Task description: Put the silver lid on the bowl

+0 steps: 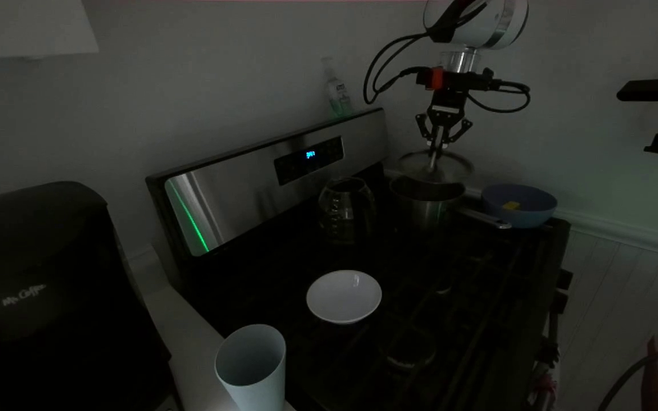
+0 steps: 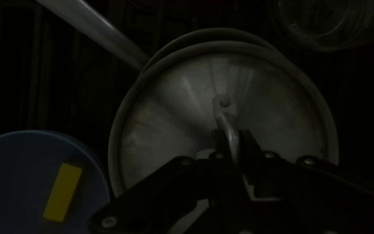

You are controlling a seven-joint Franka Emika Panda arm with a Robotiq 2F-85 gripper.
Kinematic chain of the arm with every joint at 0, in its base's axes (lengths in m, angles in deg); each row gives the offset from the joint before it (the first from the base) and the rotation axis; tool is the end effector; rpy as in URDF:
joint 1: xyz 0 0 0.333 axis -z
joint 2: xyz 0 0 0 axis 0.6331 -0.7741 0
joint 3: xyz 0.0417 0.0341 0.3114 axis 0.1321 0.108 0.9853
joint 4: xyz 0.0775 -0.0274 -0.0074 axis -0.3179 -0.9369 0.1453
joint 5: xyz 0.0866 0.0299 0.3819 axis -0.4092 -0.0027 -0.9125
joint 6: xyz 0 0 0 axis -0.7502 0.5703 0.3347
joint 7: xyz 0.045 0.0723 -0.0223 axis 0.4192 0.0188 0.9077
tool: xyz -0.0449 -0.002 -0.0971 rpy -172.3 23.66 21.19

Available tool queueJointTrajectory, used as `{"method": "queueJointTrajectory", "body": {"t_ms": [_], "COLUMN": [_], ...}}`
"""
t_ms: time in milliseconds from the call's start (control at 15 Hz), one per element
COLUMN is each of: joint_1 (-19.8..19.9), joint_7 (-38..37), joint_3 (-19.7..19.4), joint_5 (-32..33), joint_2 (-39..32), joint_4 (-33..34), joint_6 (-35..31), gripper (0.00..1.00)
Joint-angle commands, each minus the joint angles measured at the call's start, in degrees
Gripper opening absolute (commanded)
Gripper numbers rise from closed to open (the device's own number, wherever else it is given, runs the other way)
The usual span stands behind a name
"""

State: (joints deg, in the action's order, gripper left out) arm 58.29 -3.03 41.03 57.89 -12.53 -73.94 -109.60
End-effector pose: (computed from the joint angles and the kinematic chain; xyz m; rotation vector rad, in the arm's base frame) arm 0.5569 -0.3534 0.4100 -2.2612 1.9177 0.1134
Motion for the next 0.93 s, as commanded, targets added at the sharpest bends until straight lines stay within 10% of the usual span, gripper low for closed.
{"method": "queueJointTrajectory", "body": {"t_ms": [0,533,867], "joint_1": [-1.7,-1.3,0.7], "joint_7": [-1.0,1.3,18.5], "joint_3": [-0.6,-1.0,-2.0], "joint_5": [2.2,2.1,-0.3], "joint_2": [7.4,17.7,21.2], "joint_4": [-8.0,-24.5,-31.8], "joint_6": [-3.4,-8.9,-13.9], "gripper": [0.04,0.04,0.04]}}
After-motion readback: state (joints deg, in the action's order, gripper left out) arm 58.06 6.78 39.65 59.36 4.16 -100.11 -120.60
